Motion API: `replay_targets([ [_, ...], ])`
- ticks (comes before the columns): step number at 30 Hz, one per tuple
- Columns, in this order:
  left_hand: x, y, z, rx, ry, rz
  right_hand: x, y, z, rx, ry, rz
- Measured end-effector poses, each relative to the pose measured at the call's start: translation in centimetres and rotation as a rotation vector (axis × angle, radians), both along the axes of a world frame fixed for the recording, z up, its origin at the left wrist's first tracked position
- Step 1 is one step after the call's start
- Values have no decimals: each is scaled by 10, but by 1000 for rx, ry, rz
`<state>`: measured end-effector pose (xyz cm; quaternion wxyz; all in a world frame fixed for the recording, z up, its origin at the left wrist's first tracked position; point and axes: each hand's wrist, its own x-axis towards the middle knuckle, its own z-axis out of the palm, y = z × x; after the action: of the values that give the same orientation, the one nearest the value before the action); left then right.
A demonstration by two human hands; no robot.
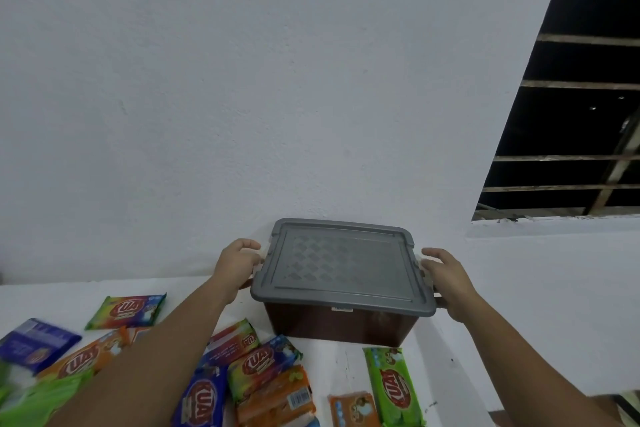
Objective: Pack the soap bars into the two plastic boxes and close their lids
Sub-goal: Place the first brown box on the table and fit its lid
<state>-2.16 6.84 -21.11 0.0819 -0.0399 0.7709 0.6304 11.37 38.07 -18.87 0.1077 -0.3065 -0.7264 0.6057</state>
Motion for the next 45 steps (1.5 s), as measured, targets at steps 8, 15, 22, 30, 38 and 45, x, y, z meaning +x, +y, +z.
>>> replay_targets([
  [8,-7,0,3,-146,71,19,8,-12,14,22,20,64],
  [15,24,0,29,158,200,-12,18,-17,30,69,255,-2],
  [22,31,-35,52,218,279,-29,20,-42,54,39,406,-53],
  [30,-2,-155,74,170,372,68,-36,-146,70,-10,435,69],
  [38,-51,-270,66,114,350,262,-128,-266,59,-6,336,211],
  [45,-93,-304,26,77,291,303,-180,-313,23,138,218,126],
])
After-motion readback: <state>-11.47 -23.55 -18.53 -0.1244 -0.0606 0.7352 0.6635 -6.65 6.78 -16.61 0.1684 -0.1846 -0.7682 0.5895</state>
